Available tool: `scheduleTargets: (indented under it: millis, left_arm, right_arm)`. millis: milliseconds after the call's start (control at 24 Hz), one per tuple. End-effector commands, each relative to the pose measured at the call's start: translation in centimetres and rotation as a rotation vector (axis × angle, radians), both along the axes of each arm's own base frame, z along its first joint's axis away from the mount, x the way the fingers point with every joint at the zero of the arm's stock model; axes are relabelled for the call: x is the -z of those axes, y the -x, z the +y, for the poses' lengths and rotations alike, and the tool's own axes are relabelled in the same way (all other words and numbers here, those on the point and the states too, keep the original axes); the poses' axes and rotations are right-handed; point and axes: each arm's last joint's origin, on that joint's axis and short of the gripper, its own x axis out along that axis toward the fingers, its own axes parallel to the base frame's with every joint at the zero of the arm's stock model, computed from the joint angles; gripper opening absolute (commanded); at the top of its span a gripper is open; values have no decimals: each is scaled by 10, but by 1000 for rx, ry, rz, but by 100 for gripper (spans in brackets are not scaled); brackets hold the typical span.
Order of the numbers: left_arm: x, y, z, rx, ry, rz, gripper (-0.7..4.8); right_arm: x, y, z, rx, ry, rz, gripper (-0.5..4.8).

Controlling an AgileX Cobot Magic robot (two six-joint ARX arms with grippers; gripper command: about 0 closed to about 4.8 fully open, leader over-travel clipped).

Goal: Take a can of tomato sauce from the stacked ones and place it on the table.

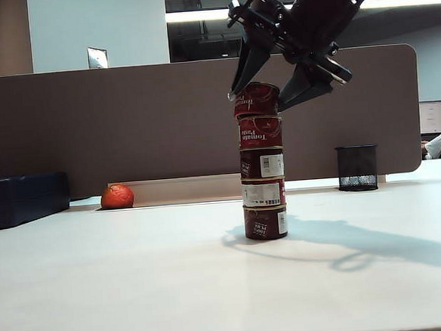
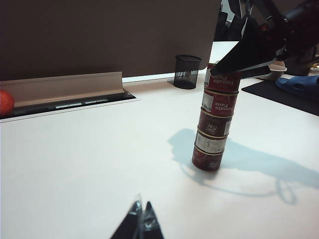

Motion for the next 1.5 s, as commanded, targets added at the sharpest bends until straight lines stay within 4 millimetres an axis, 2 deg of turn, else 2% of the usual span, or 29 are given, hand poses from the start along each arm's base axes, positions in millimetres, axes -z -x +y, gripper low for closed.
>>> scheduleTargets:
  millis: [42,584,876,1085,1210,1502]
  left_arm:
    - [-3,0,0,-2,4,-17,-6]
    - [-3,0,0,-3,4,-17,-6]
    - [-3,0,0,-3,3,-17,-6]
    - [-3,0,0,-3,1,-19,-6]
    - [-3,0,0,-3,1,-19,-6]
    - [-3,0,0,-3,1,-19,-6]
  right_arm:
    - [-5,2,0,-6,-10,-5,260]
    - [-45,-1,2,-34,-11,-107,260]
    - [-50,1,-2,-10,40,-158,260]
    - [-57,8,-10,61,145,-211,260]
    - [-59,14,-16,123,211,-196,259]
    - [-52,18,-20,149,290,-125,260]
